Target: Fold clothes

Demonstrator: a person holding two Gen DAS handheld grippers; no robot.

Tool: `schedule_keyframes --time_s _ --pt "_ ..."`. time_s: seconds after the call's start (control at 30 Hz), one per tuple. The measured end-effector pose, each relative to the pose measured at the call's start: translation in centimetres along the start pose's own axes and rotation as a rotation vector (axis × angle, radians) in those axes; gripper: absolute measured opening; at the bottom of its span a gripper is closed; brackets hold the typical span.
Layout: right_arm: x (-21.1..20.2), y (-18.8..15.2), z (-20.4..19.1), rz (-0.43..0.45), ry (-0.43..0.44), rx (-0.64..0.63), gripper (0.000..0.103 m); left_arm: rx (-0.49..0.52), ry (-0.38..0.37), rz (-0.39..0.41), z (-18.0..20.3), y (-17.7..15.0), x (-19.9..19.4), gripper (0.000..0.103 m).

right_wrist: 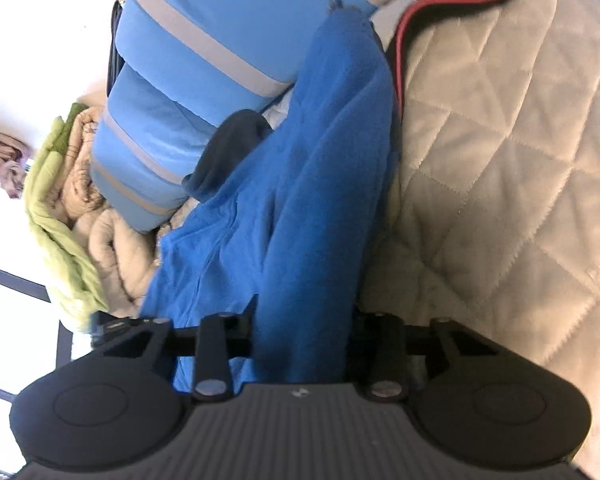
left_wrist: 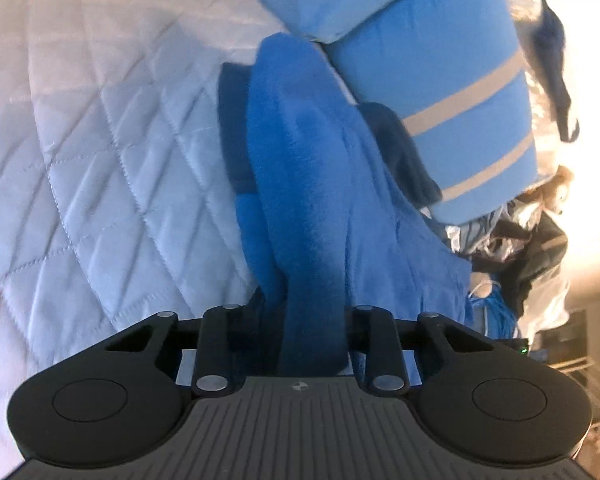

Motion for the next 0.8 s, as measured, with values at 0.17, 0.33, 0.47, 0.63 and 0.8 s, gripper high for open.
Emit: schedule_keyframes --time_s 0.17,0.33,0.47,0.63,0.8 --pt "-1.4 -2.1 -2.6 -0.033 -0.058 -0.044 0.036 0.038 0.074 -0.068 1.2 -2.1 -1.6 0.026" --pt "-1.9 -4.7 -4.2 -0.100 -0.079 -0.066 0.036 0.024 0.132 -0.135 -0.1 -3.8 -1.9 0.029" --pt "-1.9 -5.5 -4.2 -0.112 -0.128 -0.059 0.068 -0.001 0.196 -0.130 -0.7 -3.3 -1.2 0.042" --pt "-3.5 -5.3 -5.4 -0.055 -0.256 -0.171 0.092 0.062 0.264 -0.046 0.7 -2.4 -3.3 0.058" --pt "-5.5 -4.4 -5.8 0.065 -0.359 -0.322 0.096 0.144 0.287 0.052 1.7 -0.5 -4.7 0.060"
Point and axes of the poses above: each gripper's, at about its wrist camera, not at the fingertips, and x roughly the way its jaws point, z to its right, y to its top, the point moved 1 cm from there along x, roughly the way its jaws point, and after that the axes turned 2 degrees about x, right-handed, at the moved point
